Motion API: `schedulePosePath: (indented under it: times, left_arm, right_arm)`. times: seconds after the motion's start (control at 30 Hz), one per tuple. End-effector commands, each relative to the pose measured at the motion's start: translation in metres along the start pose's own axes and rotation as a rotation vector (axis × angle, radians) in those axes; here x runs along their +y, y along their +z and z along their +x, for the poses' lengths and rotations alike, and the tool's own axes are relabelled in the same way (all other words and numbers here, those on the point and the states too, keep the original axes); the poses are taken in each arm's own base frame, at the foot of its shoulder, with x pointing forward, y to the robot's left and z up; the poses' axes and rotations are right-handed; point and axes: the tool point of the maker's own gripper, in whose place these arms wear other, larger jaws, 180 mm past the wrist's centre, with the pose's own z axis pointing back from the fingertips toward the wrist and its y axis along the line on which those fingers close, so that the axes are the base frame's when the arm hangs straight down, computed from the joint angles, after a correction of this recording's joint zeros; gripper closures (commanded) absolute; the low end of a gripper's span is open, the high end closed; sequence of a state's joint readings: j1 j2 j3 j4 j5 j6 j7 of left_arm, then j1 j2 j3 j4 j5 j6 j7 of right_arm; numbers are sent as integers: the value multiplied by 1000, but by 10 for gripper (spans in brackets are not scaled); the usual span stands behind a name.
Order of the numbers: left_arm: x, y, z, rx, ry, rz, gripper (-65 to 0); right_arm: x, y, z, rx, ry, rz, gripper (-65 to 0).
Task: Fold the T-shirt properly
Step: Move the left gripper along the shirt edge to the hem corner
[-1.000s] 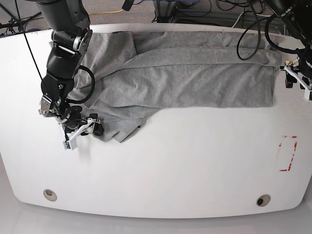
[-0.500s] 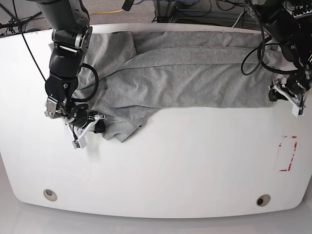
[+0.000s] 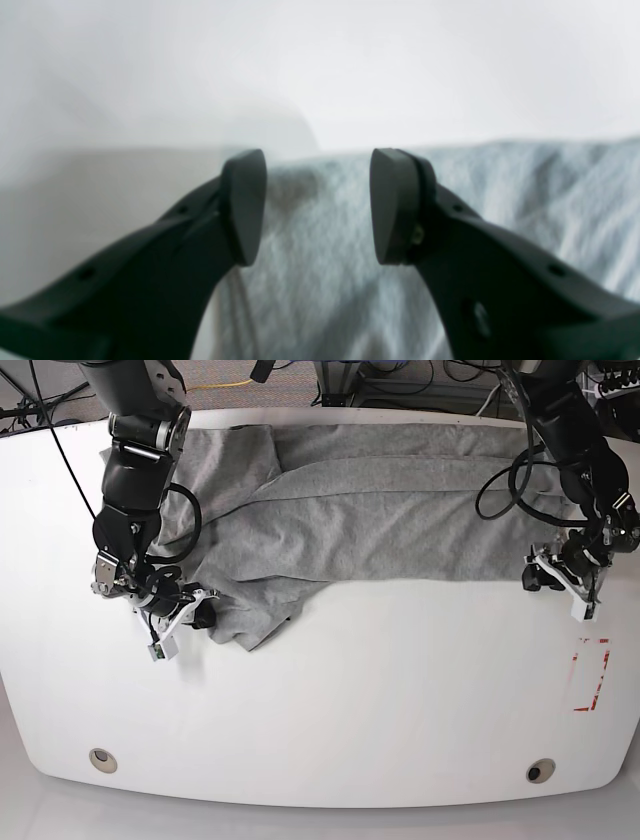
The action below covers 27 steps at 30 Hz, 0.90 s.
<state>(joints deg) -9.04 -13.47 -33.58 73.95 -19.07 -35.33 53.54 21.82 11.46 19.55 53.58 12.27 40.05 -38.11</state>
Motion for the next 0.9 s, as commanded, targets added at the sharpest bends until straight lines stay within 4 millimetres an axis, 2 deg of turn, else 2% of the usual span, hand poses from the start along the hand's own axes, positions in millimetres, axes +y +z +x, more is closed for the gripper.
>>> schedulePosePath:
  times: [0.0, 0.1, 0.33, 0.5, 0.73, 0.87]
  left_arm:
    - [15, 4, 17, -36, 17, 33, -314]
    - [23, 5, 15, -27, 24, 46, -314]
    - [45, 23, 29, -44, -16, 100, -314]
    - [55, 24, 25, -25, -13, 111, -314]
    - [52, 14, 9, 16, 24, 86, -314]
    - [34, -2, 11, 33, 13, 39, -314]
  right_arm:
    - [-7, 5, 15, -17, 23, -19, -33]
    - [-9, 7, 17, -21, 29, -25, -33]
    - [-10, 9, 19, -23, 37, -30, -33]
    - [-11, 9, 18, -21, 37, -31, -33]
    - [-9, 9, 19, -24, 35, -28, -33]
    - [-9, 9, 19, -24, 35, -28, -33]
